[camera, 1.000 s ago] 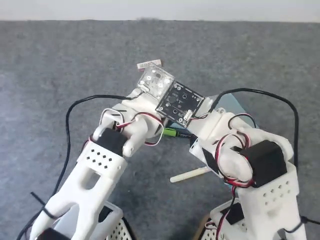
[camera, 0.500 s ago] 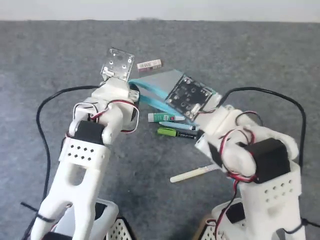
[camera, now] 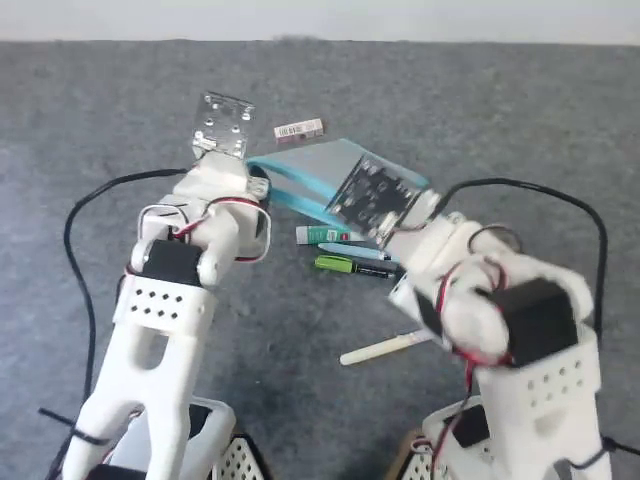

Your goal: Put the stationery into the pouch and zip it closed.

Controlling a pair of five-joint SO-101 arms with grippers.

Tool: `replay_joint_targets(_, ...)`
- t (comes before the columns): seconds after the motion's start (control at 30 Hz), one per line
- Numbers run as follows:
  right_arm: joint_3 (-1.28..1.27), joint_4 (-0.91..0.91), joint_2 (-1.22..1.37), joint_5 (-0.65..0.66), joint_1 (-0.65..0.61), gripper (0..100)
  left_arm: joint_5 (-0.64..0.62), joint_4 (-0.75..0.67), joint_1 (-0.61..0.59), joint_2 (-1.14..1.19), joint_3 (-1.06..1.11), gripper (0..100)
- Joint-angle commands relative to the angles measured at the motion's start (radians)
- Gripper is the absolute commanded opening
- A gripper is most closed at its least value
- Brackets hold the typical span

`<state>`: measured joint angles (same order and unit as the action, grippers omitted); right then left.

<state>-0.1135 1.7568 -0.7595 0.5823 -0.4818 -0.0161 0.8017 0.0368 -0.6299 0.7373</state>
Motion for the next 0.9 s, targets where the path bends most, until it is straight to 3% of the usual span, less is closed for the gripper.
replay_joint_targets(0.0, 0.006, 0.036, -0.050, -0.115, -0.122, 23.9, -0.077, -0.025, -0.110, 0.002, -0.051, 1)
replay_joint_targets(0.13, -0.009, 0.035, -0.048, -0.183, -0.183, 31.7, -0.110, -0.034, -0.233, 0.002, -0.021, 1)
replay_joint_targets(0.27, -0.135, -0.005, -0.048, -0.172, -0.177, 32.1, -0.100, -0.031, -0.258, -0.006, 0.039, 1)
replay_joint_targets(0.57, -0.462, -0.283, -0.028, -0.008, 0.074, 32.3, -0.103, 0.002, -0.255, -0.006, 0.077, 1)
replay_joint_targets(0.8, -0.422, -0.374, 0.232, 0.012, 0.156, 32.2, -0.103, 0.034, -0.262, -0.008, 0.077, 1)
replay_joint_targets(0.87, -0.408, -0.366, 0.282, 0.098, 0.163, 32.2, -0.103, 0.041, -0.262, -0.008, 0.074, 1)
